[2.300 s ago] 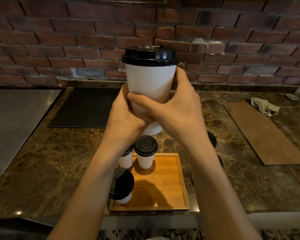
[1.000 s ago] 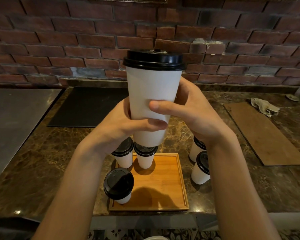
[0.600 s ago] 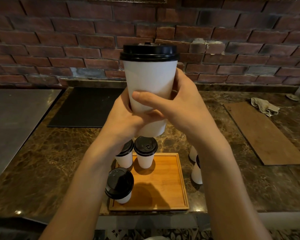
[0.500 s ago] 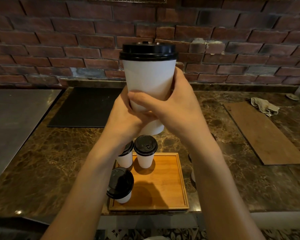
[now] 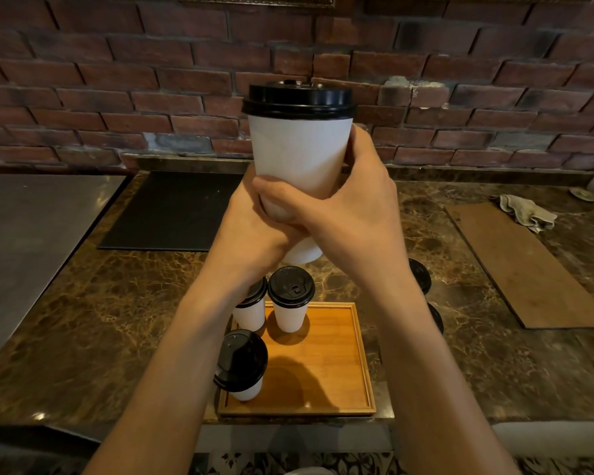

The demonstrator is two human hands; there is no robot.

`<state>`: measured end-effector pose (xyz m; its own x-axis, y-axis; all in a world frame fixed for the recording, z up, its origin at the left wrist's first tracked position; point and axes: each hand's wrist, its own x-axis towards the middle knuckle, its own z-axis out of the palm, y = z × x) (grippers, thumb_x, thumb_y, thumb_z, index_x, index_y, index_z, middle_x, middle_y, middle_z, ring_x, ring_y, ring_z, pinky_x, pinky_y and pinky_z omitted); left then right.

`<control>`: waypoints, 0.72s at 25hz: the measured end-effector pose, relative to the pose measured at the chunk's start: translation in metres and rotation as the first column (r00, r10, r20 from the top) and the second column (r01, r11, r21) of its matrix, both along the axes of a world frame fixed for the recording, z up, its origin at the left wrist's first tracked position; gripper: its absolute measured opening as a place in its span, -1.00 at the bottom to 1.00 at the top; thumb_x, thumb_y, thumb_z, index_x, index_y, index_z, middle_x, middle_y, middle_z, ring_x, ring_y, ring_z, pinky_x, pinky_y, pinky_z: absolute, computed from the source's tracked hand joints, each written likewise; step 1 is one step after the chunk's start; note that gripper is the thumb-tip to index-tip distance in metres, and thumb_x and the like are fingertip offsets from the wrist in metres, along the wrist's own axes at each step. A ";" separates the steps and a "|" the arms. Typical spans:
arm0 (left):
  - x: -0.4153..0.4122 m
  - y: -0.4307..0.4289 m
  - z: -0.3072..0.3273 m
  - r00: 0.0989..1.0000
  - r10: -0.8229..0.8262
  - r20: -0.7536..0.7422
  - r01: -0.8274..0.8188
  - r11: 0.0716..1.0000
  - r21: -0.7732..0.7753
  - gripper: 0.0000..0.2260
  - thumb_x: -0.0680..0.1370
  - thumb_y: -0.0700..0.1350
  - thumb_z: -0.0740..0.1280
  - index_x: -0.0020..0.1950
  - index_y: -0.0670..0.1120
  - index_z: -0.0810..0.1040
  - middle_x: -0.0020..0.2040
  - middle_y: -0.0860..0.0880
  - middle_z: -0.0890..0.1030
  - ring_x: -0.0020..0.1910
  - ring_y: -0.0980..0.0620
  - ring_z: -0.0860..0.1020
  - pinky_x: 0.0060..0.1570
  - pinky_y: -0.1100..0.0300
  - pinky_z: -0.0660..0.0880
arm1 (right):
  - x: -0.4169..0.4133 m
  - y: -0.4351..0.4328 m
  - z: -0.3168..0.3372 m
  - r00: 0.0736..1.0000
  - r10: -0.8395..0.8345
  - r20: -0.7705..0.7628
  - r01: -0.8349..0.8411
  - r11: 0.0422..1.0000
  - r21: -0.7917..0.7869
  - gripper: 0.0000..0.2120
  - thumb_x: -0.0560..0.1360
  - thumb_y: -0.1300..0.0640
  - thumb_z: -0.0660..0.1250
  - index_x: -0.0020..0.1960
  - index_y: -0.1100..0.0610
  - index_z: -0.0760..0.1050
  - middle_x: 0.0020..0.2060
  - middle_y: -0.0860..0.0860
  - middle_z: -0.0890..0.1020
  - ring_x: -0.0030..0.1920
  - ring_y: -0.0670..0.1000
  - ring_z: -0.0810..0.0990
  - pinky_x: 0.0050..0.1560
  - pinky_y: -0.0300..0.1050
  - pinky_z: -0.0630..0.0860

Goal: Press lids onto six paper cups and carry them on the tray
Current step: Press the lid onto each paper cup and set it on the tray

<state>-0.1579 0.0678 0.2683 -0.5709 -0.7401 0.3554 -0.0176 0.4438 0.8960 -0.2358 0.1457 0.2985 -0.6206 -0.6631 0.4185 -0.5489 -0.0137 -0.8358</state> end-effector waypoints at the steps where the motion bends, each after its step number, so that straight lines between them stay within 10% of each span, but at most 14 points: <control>1: 0.000 0.000 0.001 1.000 -0.019 -0.008 0.019 1.000 0.021 -0.67 0.48 -0.28 0.38 0.09 0.04 0.36 -0.16 0.24 0.39 -0.31 0.67 0.38 -0.33 0.70 0.31 | -0.001 0.001 0.001 1.000 0.008 0.000 -0.008 1.000 -0.004 -0.10 0.24 -0.23 0.55 0.44 0.04 0.29 0.20 -0.12 0.52 0.20 -0.11 0.50 0.14 0.02 0.56; 9: 0.015 -0.010 0.005 0.969 -0.243 -0.036 0.246 0.960 0.134 -0.38 0.30 -0.19 0.55 0.31 0.00 0.40 0.07 0.14 0.60 0.05 0.31 0.57 -0.17 0.49 0.49 | -0.014 0.009 0.005 0.978 0.194 0.073 -0.192 0.981 -0.042 -0.18 0.27 -0.09 0.60 0.43 0.02 0.33 0.21 -0.13 0.53 0.20 -0.17 0.51 0.13 -0.05 0.58; 18: 0.023 -0.012 0.008 0.871 -0.484 -0.083 0.490 0.847 0.207 -0.48 0.29 -0.11 0.51 0.21 0.09 0.48 0.10 0.05 0.62 0.13 0.07 0.58 -0.01 0.28 0.54 | -0.027 0.017 0.002 0.889 0.427 0.167 -0.416 0.904 -0.097 -0.34 0.32 0.04 0.54 0.36 0.02 0.38 0.12 -0.12 0.58 0.15 -0.13 0.58 -0.01 -0.23 0.58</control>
<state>-0.1346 0.0554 0.2764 -0.8707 -0.4290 0.2403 0.1753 0.1859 0.9668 -0.2625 0.1624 0.3007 -0.3564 -0.8575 0.3710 -0.3211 -0.2604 -0.9105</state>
